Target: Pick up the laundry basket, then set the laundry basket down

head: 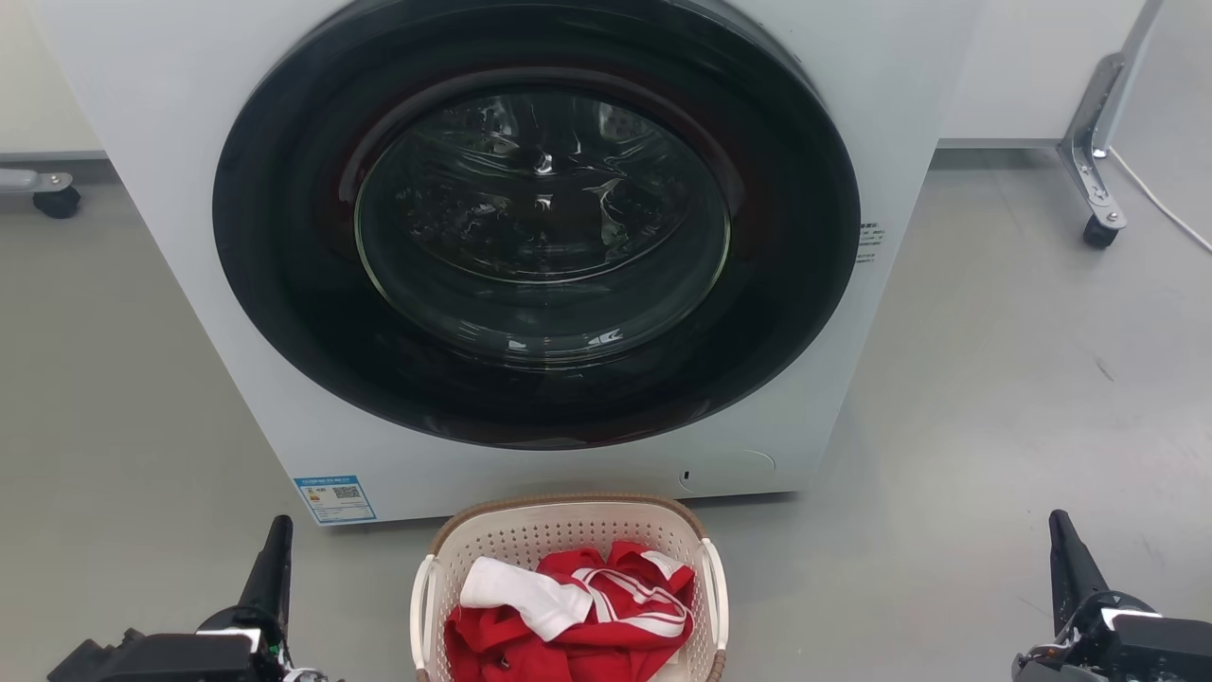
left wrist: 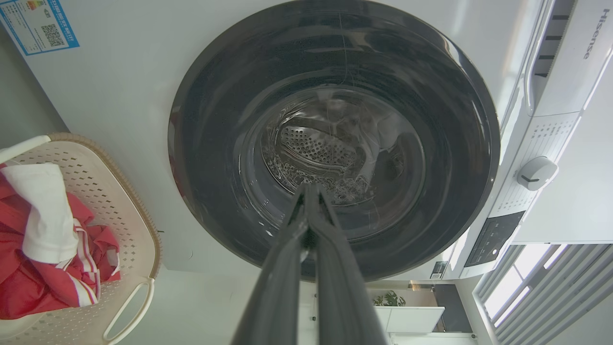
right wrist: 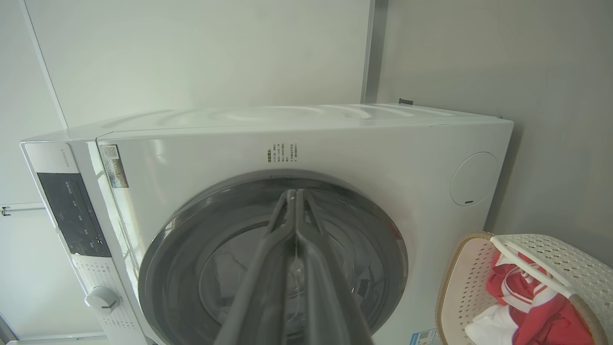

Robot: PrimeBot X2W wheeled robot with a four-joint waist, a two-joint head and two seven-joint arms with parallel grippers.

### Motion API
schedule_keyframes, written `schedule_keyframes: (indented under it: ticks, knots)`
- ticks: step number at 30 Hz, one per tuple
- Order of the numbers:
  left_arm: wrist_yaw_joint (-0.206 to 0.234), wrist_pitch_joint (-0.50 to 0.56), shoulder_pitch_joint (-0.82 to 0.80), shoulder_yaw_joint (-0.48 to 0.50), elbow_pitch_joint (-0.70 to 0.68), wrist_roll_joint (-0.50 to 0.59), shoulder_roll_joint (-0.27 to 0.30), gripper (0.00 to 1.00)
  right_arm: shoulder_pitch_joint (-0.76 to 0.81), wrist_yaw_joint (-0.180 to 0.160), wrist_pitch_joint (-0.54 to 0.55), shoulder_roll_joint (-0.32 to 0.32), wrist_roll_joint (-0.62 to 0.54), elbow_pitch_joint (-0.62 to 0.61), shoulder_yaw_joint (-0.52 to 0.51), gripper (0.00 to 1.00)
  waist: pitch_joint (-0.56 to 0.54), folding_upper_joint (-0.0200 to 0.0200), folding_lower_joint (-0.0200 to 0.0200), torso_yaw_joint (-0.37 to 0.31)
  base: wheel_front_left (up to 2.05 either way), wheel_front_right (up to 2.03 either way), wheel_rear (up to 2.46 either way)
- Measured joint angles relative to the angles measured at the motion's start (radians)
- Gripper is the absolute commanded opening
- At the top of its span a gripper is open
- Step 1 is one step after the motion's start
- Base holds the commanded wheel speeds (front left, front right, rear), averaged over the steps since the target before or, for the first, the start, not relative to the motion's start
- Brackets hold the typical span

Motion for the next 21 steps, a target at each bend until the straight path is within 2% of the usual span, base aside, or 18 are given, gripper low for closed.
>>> schedule_keyframes:
  ticks: [21]
  knots:
    - [0.000, 0.000, 0.000, 0.000, 0.000, 0.000, 0.000, 0.00, 0.000, 0.000, 0.000, 0.000, 0.000, 0.000, 0.000, 0.00, 0.000, 0.0000, -0.0001, 0.000, 0.00, 0.00, 0.00]
